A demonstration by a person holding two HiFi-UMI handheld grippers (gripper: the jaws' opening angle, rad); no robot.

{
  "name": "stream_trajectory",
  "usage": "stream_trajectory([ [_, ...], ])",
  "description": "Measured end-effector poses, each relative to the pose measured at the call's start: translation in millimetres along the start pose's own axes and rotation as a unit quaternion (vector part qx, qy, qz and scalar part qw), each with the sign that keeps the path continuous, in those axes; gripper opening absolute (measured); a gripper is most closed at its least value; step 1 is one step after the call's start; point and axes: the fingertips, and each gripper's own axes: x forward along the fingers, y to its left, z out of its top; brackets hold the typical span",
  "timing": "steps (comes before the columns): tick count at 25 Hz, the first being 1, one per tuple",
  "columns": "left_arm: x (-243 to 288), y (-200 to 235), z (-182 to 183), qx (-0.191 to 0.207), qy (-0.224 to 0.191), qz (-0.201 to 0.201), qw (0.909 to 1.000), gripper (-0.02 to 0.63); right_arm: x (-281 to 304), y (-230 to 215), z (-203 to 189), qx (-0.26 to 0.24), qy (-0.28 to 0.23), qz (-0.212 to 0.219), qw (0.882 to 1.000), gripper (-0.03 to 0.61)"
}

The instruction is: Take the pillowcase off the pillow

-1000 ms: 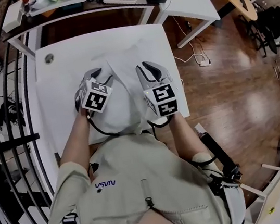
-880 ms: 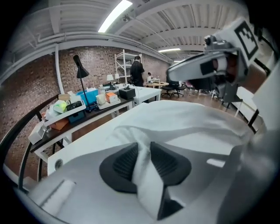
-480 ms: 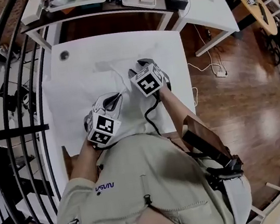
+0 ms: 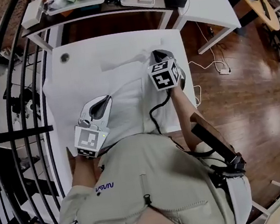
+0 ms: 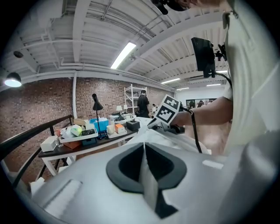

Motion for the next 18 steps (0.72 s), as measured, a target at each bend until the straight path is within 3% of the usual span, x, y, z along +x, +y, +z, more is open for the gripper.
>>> stream_trajectory([
  [5,-8,8,1,-0.005,-0.007,0.005,1.0,0.014,-5,-54,-19,0.046,0.009,-0.074,0.996,0.011],
  [11,11,37,-23,-0.053,0.003,0.023,0.9983,0.014,14,-72,-86,0.095,0.074,-0.128,0.984,0.011],
  [14,25,48,-38,-0.069,0.022,0.024,0.997,0.014,18,-74,-117,0.13,0.086,-0.11,0.982,0.011],
  [16,45,47,-43,-0.04,0.041,0.015,0.9983,0.022,20,-69,-126,0.149,0.071,-0.081,0.983,0.03],
  [18,62,49,-40,-0.017,0.045,0.02,0.9986,0.042,17,-65,-117,0.16,0.035,-0.059,0.985,0.09],
])
